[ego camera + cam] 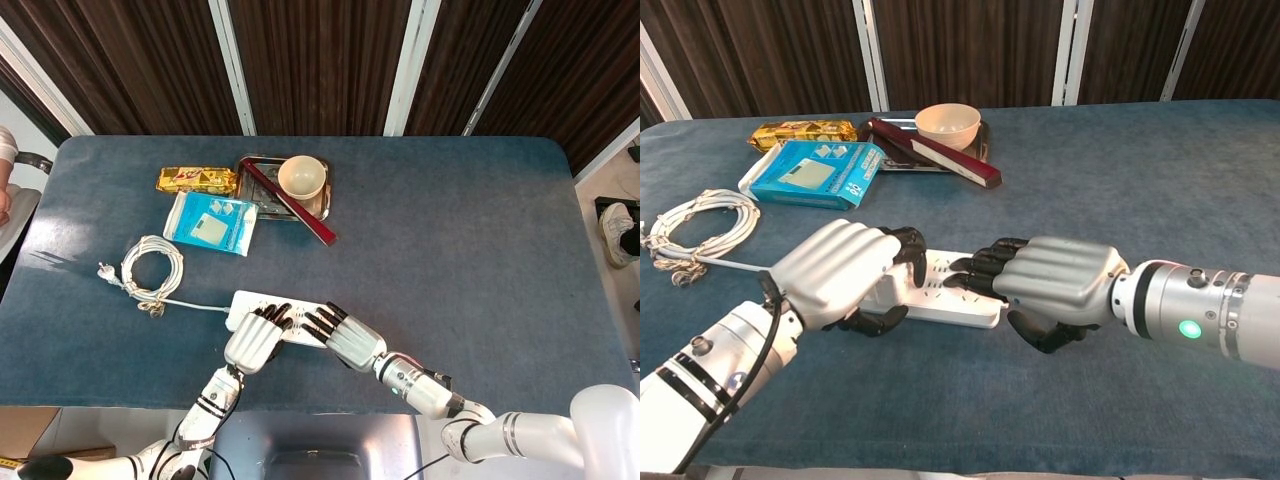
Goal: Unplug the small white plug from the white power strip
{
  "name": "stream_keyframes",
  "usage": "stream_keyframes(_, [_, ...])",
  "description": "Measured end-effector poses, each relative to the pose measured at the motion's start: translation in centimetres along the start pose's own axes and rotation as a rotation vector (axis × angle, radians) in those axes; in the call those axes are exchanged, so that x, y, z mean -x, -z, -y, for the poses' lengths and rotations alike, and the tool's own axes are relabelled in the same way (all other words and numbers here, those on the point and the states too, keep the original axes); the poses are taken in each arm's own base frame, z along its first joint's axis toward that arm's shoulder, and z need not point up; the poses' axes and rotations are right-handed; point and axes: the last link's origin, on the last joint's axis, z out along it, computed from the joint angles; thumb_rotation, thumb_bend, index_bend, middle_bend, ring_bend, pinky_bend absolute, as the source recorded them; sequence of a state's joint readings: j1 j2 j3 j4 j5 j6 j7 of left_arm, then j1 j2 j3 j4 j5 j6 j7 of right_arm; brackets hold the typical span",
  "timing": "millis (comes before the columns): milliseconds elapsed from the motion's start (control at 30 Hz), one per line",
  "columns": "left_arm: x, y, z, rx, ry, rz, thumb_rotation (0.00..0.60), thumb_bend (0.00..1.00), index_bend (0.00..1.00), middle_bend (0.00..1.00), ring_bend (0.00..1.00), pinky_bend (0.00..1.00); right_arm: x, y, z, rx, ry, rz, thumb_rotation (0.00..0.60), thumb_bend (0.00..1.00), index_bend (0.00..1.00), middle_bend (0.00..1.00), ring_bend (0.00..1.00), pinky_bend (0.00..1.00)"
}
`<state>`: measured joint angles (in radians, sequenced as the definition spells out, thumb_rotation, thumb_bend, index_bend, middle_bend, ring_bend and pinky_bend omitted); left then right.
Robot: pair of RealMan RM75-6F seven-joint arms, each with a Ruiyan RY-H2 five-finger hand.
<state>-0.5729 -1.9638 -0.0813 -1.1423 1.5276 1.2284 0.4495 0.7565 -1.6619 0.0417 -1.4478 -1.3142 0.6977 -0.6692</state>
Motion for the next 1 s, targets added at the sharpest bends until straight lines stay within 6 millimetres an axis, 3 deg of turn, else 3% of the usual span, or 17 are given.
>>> stream_keyframes(333, [-1.8,-0.3,0.2,0.01,-0.025,-0.075,0.6,0.71,0.49,0.51,0.43,0.62,0.0,-0.2,0.2,0.012,0.008,0.009,0.6,0.87,0.22,0.21,0.0,0.0])
stream_keyframes(567, [-3.6,0.2,0.7,0.014,0.024,-0.087,0.6,0.69,0.46,0.48,0.41,0.59,-1.0,0.3,-0.1,0.031,-0.006,-0.043,0.6,0.86,0.19,0.21,0.0,0.0])
stream_keyframes(767, [-4.6,2.4,3.5,-0.009,0.073,-0.055,0.6,0.68,0.43,0.46,0.39,0.54,-3.5,2.1,-1.3,0.055,-0.043,-0.169,0.6,0.86,0.14,0.19,0.0,0.0])
stream_keyframes(900, [-4.2,3.8,4.8,-0.031,0.126,-0.019,0.6,0.67,0.43,0.46,0.39,0.52,-5.2,4.1,-2.7,0.08,-0.056,-0.237,0.6,0.86,0.13,0.19,0.0,0.0])
stream_keyframes(1000, [-3.4,4.9,5.9,-0.057,0.149,0.023,0.6,0.65,0.42,0.45,0.38,0.45,-6.1,5.5,-3.5,0.094,-0.053,-0.263,0.6,0.86,0.13,0.18,0.0,0.0])
